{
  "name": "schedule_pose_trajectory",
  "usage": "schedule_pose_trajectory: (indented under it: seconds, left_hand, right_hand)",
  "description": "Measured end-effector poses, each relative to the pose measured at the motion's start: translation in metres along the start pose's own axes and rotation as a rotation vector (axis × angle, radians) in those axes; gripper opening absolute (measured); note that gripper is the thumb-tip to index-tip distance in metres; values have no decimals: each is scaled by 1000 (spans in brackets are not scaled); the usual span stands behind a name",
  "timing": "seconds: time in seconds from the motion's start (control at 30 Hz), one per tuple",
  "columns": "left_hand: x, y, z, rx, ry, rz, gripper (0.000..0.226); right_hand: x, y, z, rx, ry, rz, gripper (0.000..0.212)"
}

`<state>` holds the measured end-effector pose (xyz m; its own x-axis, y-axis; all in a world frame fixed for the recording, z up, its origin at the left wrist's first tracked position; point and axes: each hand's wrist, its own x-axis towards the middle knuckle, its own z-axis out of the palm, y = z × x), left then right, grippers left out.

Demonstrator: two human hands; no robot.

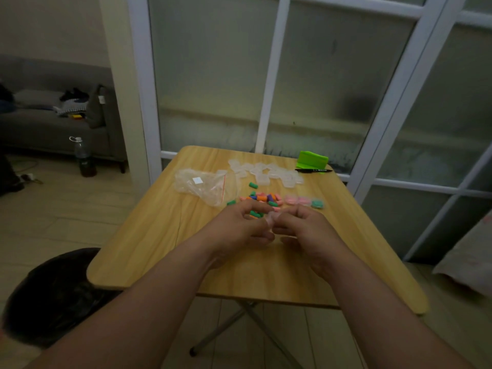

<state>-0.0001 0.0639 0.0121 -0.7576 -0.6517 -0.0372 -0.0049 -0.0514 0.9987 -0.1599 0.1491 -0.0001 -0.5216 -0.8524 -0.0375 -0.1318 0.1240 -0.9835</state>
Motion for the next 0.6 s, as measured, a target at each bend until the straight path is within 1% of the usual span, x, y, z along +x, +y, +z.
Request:
schedule_pose_trajectory:
  seconds: [0.27,0.43,0.6]
  left_hand:
    - [-3,-1,-4,-36,-17,-54,29]
    - [-1,-4,-5,-50,-10,-86,27]
    - [3,-7,-4,-81,1,-128,30]
  right_hand:
    - [-2,-1,1,-58,-39,6,11]
    - [-2,-2,3,-99,-43,-30,19]
    - [3,1,6,-157,-22,-46,36]
